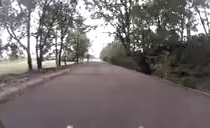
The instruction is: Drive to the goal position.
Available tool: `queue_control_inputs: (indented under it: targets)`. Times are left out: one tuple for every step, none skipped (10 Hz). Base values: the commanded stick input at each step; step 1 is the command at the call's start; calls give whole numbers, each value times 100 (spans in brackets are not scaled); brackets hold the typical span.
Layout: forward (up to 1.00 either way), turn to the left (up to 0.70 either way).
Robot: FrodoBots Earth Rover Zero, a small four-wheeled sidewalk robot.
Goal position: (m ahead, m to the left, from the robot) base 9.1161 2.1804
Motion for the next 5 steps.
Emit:
queue_control_inputs:
  targets:
    - [70,0]
    - [70,0]
    - [70,0]
    - [70,0]
    - [70,0]
